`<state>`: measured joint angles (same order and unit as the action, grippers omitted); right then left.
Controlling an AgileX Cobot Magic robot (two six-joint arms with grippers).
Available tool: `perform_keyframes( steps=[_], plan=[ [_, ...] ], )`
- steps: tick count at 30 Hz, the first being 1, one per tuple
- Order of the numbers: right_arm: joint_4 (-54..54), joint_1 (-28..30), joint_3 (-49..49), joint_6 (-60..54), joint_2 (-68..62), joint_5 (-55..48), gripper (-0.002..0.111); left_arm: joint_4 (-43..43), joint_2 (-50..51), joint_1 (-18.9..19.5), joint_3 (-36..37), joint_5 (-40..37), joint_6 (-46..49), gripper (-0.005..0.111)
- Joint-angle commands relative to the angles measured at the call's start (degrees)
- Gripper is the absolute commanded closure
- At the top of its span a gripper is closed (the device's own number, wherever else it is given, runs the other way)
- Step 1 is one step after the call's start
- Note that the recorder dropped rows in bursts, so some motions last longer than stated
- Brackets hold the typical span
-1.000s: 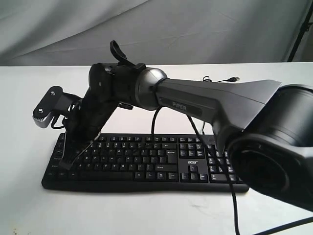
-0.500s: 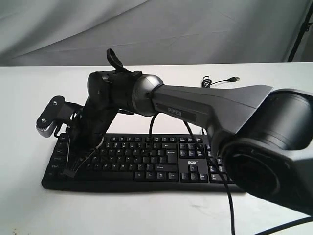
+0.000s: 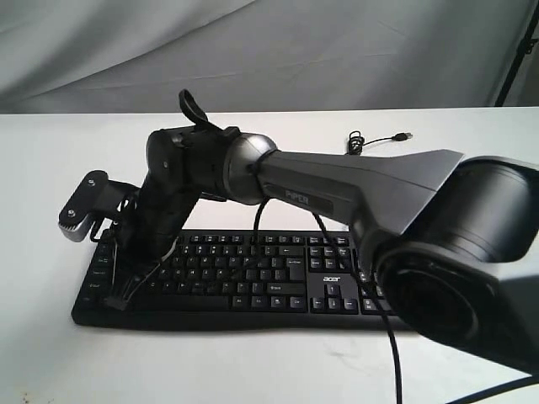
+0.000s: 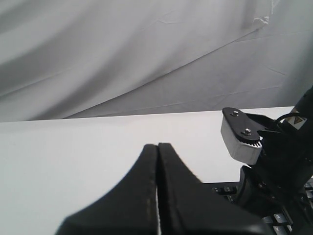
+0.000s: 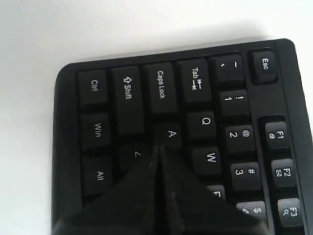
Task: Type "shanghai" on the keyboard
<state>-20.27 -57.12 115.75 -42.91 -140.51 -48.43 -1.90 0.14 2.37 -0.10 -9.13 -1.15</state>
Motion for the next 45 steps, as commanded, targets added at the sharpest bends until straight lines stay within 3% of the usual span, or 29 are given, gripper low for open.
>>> perform_keyframes(
  steps=[1,29,45],
  plan=[
    [0.14,-0.06,0.06,-0.27,0.12,0.37,0.108,0.13,-0.14,-0.37,0.1,0.31,-0.15,0.107],
    [0.42,-0.06,0.06,-0.27,-0.54,0.6,0.108,0.13,-0.14,-0.37,0.1,0.31,-0.15,0.107],
    [10.56,-0.06,0.06,4.93,5.53,-2.93,0.108,0.13,-0.14,-0.37,0.1,0.31,-0.15,0.107]
  ],
)
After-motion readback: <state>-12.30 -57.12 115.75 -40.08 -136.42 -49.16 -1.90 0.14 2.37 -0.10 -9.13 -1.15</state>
